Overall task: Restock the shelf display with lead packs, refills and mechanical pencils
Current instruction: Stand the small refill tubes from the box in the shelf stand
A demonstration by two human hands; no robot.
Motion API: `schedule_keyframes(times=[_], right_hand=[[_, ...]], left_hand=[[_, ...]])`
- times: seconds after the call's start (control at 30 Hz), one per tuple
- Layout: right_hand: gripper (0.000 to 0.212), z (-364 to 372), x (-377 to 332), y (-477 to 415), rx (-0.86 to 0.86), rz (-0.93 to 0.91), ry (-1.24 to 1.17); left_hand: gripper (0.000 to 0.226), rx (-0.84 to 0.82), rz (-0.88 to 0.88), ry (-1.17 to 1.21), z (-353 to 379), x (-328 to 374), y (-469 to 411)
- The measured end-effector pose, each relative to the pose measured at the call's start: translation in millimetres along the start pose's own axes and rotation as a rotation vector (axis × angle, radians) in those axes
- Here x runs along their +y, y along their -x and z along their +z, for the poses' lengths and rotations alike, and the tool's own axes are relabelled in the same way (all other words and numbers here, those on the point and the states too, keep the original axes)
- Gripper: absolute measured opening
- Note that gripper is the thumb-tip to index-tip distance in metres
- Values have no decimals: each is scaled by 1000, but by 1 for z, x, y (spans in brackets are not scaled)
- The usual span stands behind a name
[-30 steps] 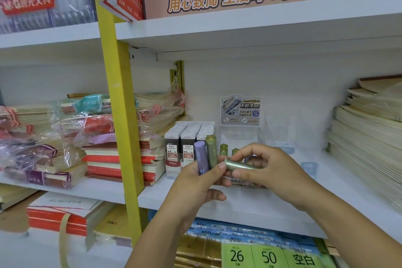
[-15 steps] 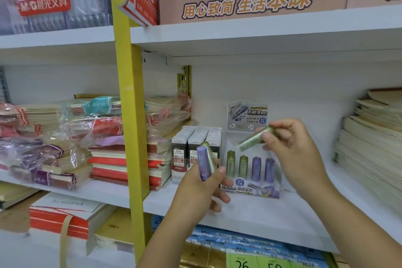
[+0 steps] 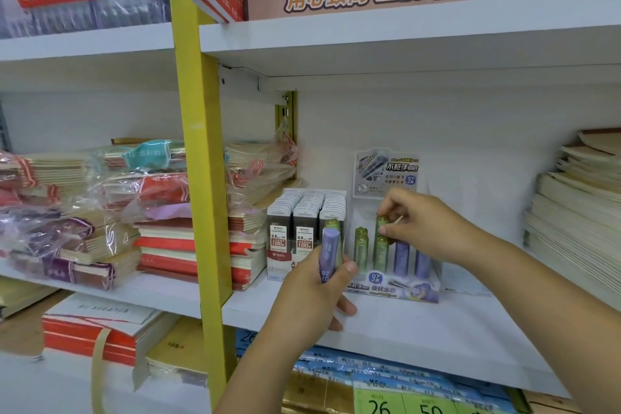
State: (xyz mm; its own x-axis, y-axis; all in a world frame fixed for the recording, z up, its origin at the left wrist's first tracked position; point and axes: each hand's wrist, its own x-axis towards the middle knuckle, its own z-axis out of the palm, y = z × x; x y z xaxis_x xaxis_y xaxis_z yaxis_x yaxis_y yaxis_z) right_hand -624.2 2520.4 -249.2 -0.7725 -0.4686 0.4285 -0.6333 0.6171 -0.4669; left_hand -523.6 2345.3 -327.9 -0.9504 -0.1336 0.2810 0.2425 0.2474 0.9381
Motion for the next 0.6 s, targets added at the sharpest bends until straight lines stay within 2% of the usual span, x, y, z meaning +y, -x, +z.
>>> schedule_keyframes(times=[0.1, 0.2, 0.3, 0.37, 0.47, 0.6], right_hand=[[9, -1, 2, -2, -69, 38, 35], [12, 0, 2, 1, -125, 64, 94], [21, 1, -8, 12, 48, -32, 99], [21, 4, -20, 26, 135, -95, -120], [22, 16, -35, 48, 47, -112, -447], [25, 28, -35, 60, 94, -60, -598]], left_hand=[[4, -6, -14, 26, -2, 1, 0], [9, -28, -50, 125, -2, 2, 2], [13, -70, -83, 200, -5, 3, 4], [12, -120, -67, 208, -7, 5, 6], [10, -169, -51, 186, -8, 6, 7], [13, -243, -65, 206, -5, 10, 10]])
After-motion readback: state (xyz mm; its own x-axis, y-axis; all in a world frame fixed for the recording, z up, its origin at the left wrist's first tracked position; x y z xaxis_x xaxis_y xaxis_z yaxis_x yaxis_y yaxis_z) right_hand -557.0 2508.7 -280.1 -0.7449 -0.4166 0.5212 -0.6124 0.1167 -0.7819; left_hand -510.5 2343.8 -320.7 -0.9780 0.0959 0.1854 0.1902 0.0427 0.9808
